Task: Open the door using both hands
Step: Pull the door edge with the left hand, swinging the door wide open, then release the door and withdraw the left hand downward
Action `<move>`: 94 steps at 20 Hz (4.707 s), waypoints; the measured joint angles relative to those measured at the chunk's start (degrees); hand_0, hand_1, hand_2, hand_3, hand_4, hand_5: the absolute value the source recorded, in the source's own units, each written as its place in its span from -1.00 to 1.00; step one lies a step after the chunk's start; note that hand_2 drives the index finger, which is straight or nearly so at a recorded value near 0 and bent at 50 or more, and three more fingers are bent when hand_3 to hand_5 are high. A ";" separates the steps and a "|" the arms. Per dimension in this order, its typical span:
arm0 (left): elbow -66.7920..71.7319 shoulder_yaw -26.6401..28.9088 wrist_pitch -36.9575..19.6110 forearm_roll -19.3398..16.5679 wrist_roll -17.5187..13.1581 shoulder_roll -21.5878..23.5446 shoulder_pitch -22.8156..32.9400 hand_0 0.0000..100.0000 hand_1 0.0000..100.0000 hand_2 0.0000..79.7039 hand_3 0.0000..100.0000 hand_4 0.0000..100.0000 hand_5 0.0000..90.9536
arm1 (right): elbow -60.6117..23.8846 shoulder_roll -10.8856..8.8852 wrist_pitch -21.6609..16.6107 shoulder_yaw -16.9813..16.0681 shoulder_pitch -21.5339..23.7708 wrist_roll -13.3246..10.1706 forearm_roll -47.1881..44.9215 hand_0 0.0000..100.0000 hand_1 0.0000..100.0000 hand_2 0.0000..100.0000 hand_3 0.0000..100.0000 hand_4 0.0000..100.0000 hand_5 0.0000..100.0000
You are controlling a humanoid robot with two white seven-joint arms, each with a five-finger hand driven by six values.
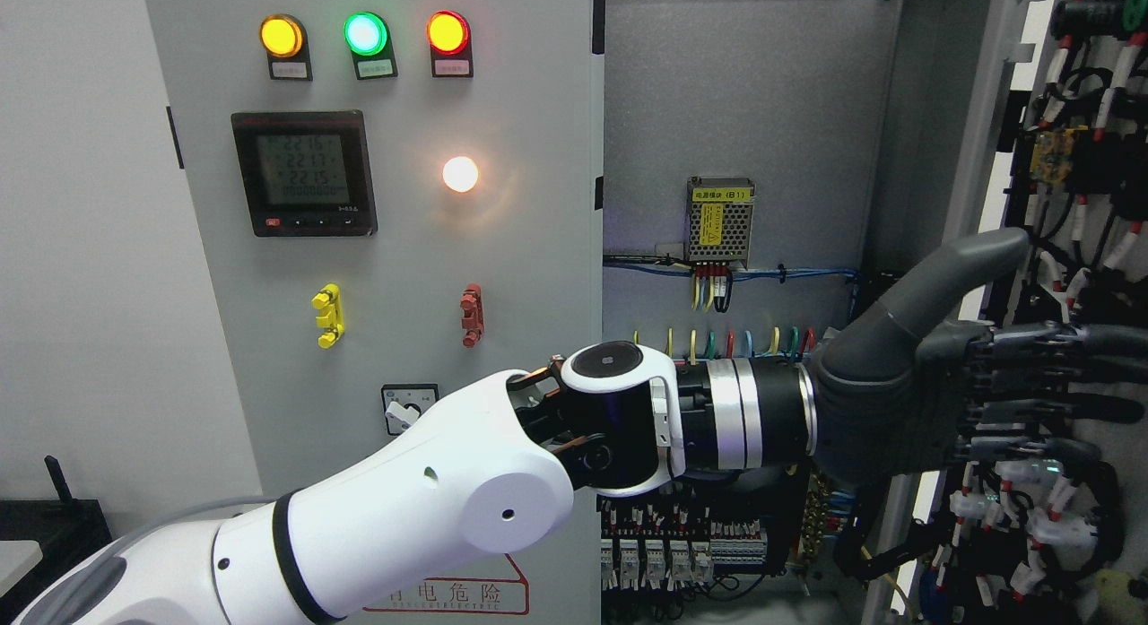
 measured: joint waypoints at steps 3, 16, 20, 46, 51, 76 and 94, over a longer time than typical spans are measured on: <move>0.12 -1.58 -0.38 0.48 2.51 -1.33 -0.42 -1.00 -1.00 -1.00 -1.00 -1.00 -1.00 | 0.00 0.00 0.00 0.00 0.00 0.00 0.00 -0.24 -1.00 -1.00 -1.00 -1.00 -1.00; 0.45 -5.80 -1.58 0.58 7.83 -6.06 -0.97 -1.00 -1.00 -1.00 -1.00 -1.00 -1.00 | 0.00 0.01 0.00 0.00 0.00 0.00 0.00 -0.23 -1.00 -1.00 -1.00 -1.00 -1.00; 0.39 -6.37 -2.60 0.54 8.27 -7.12 -0.99 -1.00 -1.00 -1.00 -1.00 -1.00 -1.00 | 0.00 0.01 0.00 0.01 0.00 0.00 0.00 -0.23 -1.00 -1.00 -1.00 -1.00 -1.00; -0.11 -4.83 -1.87 -0.25 4.44 -5.69 0.54 -1.00 -1.00 -1.00 -1.00 -1.00 -1.00 | 0.00 -0.01 0.00 0.01 0.00 0.00 0.00 -0.23 -1.00 -1.00 -1.00 -1.00 -1.00; -0.79 -2.20 1.00 -0.44 1.79 -1.95 2.30 -1.00 -1.00 -1.00 -1.00 -1.00 -1.00 | 0.00 -0.01 0.00 0.02 0.00 0.00 0.00 -0.23 -1.00 -1.00 -1.00 -1.00 -1.00; -6.44 20.44 18.22 -15.05 -16.51 21.73 28.28 -1.00 -1.00 -1.00 -1.00 -1.00 -1.00 | 0.00 0.01 0.00 0.00 0.00 0.00 0.00 -0.24 -1.00 -1.00 -1.00 -1.00 -1.00; -10.64 48.63 18.36 -47.96 -27.74 25.89 66.54 -1.00 -1.00 -1.00 -1.00 -1.00 -1.00 | 0.00 0.01 0.00 0.01 0.00 0.01 0.00 -0.24 -1.00 -1.00 -1.00 -1.00 -1.00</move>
